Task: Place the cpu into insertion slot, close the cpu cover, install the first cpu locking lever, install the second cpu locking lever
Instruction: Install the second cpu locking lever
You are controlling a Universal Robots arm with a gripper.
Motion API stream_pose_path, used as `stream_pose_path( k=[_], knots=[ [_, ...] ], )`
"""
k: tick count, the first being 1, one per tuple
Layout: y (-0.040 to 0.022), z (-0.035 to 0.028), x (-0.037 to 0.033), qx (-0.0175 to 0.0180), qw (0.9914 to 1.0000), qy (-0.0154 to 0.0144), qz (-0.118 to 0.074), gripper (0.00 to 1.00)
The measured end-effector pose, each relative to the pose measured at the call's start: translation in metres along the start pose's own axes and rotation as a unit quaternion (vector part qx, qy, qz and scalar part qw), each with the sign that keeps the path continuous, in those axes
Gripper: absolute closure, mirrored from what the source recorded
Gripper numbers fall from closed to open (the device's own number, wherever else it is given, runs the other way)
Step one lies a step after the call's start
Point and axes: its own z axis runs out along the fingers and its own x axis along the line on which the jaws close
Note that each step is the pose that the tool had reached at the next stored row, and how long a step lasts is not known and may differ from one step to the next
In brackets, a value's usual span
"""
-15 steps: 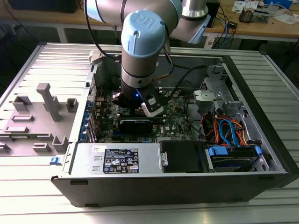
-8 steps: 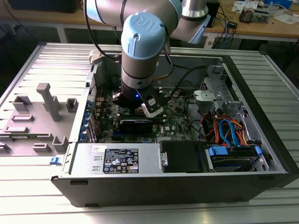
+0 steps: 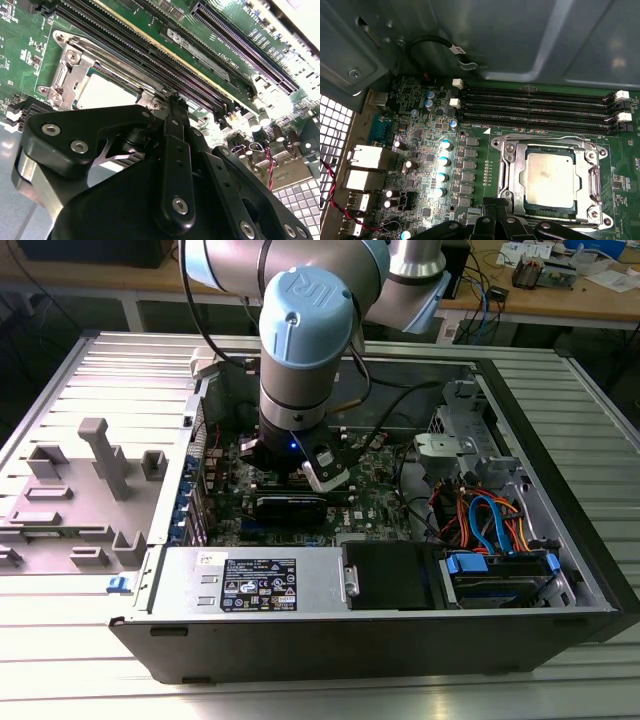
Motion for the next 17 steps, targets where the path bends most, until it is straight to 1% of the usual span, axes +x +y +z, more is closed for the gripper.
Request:
stream_pose_path(
  k=[17],
  knots=[
    [0.0000,0.0001,0.0000,0.0000,1.00000,0.0001,0.000,0.89]
  ],
)
